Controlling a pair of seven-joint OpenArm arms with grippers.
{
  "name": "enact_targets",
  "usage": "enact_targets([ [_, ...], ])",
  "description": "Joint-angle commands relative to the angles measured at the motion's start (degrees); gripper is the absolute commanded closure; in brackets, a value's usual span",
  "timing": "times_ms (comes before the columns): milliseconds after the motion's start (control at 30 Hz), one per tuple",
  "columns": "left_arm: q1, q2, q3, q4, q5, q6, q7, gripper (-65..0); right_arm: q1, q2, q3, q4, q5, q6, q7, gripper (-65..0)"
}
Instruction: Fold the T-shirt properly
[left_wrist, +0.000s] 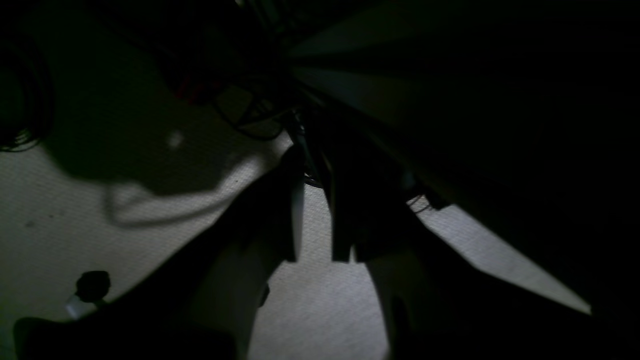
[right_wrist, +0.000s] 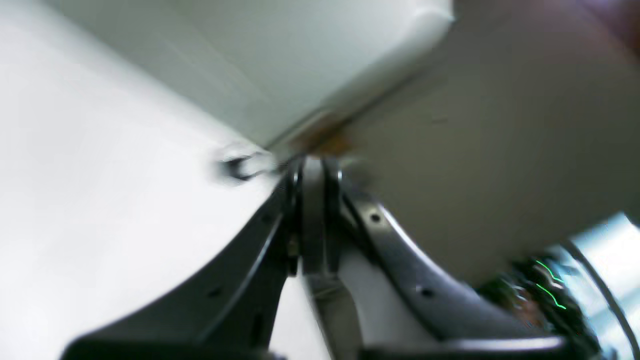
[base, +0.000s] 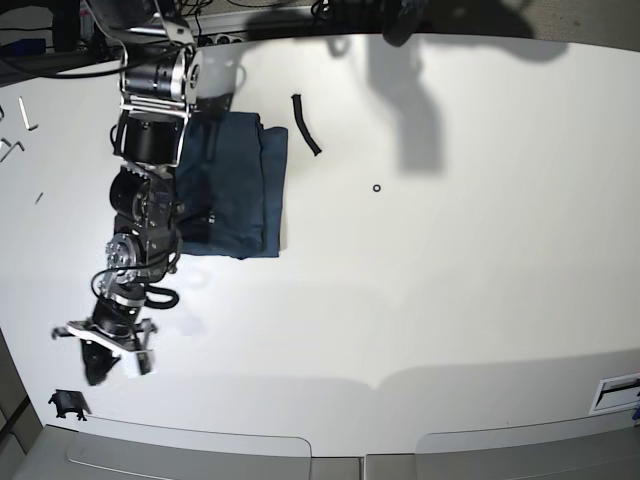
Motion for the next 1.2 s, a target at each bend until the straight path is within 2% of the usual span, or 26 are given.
enact_targets([
  [0, 0.66, 0.44, 0.09, 0.26, 0.13, -0.59, -0.59, -8.1, 1.92, 1.07, -0.52, 1.01, -0.96, -6.27, 0.5, 0.0],
  [100, 0.66, 0.44, 0.09, 0.26, 0.13, -0.59, -0.59, -8.1, 1.92, 2.93, -3.56, 1.01, -3.72, -23.38, -0.9, 0.0],
  [233, 0.66, 0.42, 0.09, 0.26, 0.15, -0.59, -0.74, -8.1, 1.95, 4.81, -9.25, 1.18, -14.36, -23.38, -8.02, 0.0],
  [367, 0.66, 0.44, 0.09, 0.26, 0.13, -0.57, -0.74, -8.1, 1.92, 4.9, -15.47, 1.16, -16.5, -23.38, -12.46, 0.0],
  [600, 0.66, 0.42, 0.09, 0.26, 0.13, -0.57, -0.74, -8.1, 1.92, 4.9, -25.94, 1.16, -11.21, -23.38, -10.73, 0.0],
  [833, 0.66, 0.44, 0.09, 0.26, 0.13, -0.59, -0.74, -8.1, 1.92, 4.72, -31.08, 1.16, 6.16, -23.38, 0.79, 0.0],
  [933, 0.66, 0.42, 0.09, 0.26, 0.13, -0.57, -0.74, -8.1, 1.95, 4.76, -31.08, 1.16, 10.21, -20.37, 2.27, 0.0],
  [1000, 0.66, 0.44, 0.09, 0.26, 0.13, -0.57, -0.74, -8.1, 1.95, 4.76, -31.08, 1.16, 13.27, -16.04, 4.13, 0.0],
  [1100, 0.66, 0.42, 0.09, 0.26, 0.13, -0.57, -0.74, -8.1, 1.95, 4.79, -31.08, 1.16, 20.96, -5.84, 8.44, 0.0],
  [1167, 0.66, 0.42, 0.09, 0.26, 0.13, -0.57, -0.74, -8.1, 1.95, 4.76, -31.08, 1.16, 26.73, 3.02, 10.99, 0.0],
])
